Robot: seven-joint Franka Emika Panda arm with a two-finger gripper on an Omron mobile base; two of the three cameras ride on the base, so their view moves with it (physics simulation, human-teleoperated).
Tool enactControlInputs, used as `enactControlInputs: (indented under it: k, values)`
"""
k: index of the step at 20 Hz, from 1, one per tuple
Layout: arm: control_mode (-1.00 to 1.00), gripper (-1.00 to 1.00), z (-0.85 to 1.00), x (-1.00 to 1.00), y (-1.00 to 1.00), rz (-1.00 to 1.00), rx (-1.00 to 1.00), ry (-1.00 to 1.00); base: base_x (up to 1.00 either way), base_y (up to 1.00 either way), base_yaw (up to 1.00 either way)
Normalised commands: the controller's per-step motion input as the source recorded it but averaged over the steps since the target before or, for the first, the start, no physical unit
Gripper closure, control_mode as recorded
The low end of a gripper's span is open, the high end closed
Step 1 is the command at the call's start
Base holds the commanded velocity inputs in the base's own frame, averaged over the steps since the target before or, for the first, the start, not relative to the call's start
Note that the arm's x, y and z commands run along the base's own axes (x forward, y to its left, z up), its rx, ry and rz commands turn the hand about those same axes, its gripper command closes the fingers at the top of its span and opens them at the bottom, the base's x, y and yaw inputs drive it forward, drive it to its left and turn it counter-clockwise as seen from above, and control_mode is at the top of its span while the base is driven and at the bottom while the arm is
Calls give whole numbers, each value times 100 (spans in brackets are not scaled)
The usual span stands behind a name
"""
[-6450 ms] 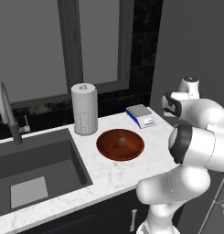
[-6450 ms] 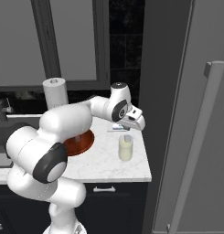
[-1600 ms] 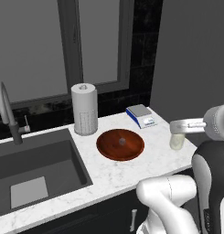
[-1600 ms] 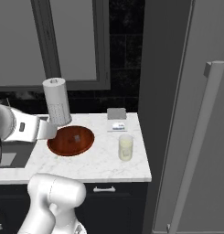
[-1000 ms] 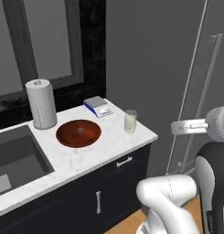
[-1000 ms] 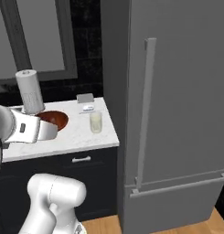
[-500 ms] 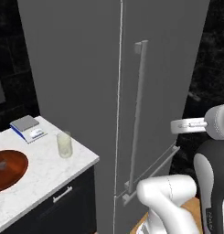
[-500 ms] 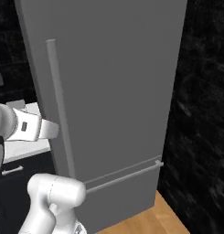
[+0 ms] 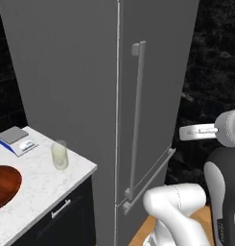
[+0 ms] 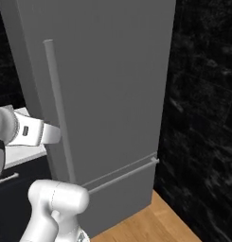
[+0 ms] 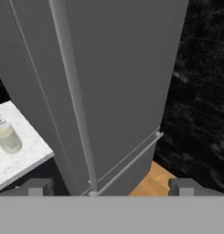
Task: Grab a lemon wedge from the fridge and one ice cube from the ice bowl, and put them in the glass of lemonade.
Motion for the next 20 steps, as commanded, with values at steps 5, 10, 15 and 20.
enactControlInputs:
  k: [5, 10, 15, 20]
  values:
    - [100, -100, 0, 0, 0, 0, 0, 0, -62, 45, -5]
    - [100, -100, 0, 0, 0, 0, 0, 0, -37, 1, 0]
    - [100, -100, 0, 0, 0, 0, 0, 0, -2, -1, 0]
    - [100, -100, 0, 0, 0, 0, 0, 0, 2, 0, 0]
